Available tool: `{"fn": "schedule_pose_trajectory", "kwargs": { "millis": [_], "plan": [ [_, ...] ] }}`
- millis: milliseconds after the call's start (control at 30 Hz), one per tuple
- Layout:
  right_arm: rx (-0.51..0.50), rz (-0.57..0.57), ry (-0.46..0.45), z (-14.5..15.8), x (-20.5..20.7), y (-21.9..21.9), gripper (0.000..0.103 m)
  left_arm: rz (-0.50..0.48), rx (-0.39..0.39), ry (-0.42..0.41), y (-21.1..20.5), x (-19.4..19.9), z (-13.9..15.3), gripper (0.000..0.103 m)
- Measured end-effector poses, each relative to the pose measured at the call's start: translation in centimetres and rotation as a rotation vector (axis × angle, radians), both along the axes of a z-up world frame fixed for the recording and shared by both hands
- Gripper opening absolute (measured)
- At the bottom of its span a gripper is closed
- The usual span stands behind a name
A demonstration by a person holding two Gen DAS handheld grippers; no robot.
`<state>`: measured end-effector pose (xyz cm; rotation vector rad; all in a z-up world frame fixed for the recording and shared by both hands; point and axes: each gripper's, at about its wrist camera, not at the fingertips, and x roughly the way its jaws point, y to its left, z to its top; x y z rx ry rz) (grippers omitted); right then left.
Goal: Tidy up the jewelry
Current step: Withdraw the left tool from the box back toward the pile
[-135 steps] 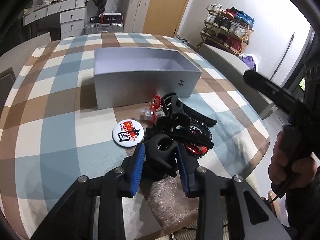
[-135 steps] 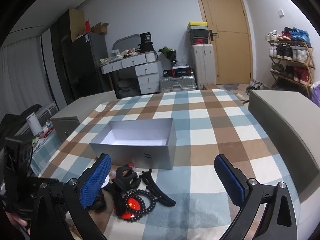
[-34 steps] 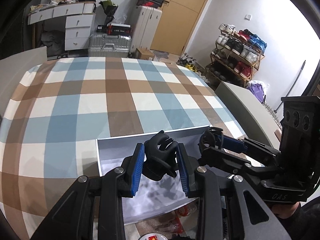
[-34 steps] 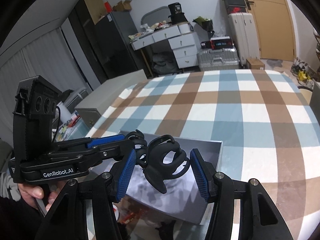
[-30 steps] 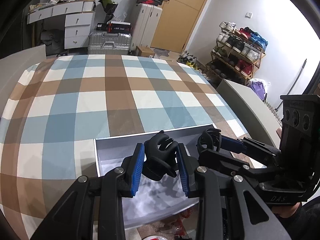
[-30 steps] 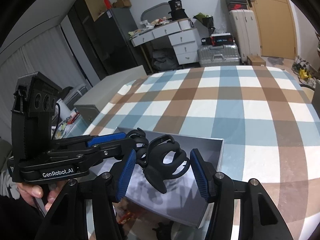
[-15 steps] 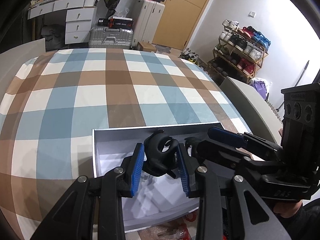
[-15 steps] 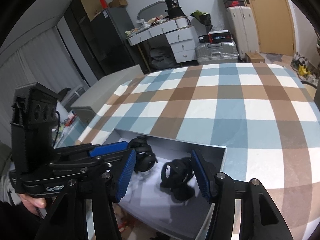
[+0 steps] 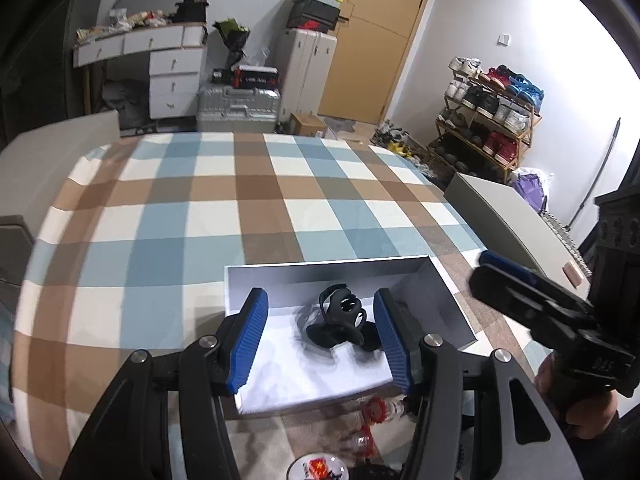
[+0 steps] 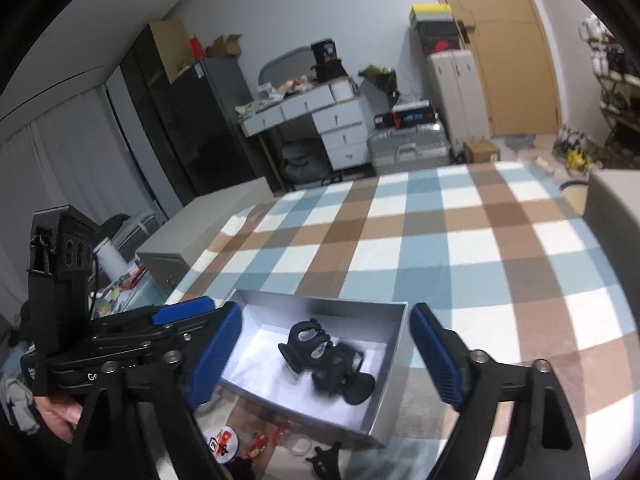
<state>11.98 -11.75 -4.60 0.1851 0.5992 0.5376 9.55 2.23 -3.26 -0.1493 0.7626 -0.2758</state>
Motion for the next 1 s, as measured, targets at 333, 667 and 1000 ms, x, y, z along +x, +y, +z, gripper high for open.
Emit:
{"fn": "schedule_pose_trajectory", "kwargs": {
  "millis": [333,667,1000],
  "plan": [
    [-0.003,0.052,-0.150,2.8,-5.2,0.2,0.103,0.093,0.074,-0.126,0.5,-3.2,2.6,0.072],
    [-0.022,0.032,-0.263,4.4,-9.4,1.2,0.103,0.165,0.109,-0.256,1.0,-6.2,4.9,0.102],
    [-0.053,-0.015,-0.235,2.1,-10.7,1.6,0.103,0.150,0.118,-0.215,1.2,-7.8,1.8,0.102]
  ]
}}
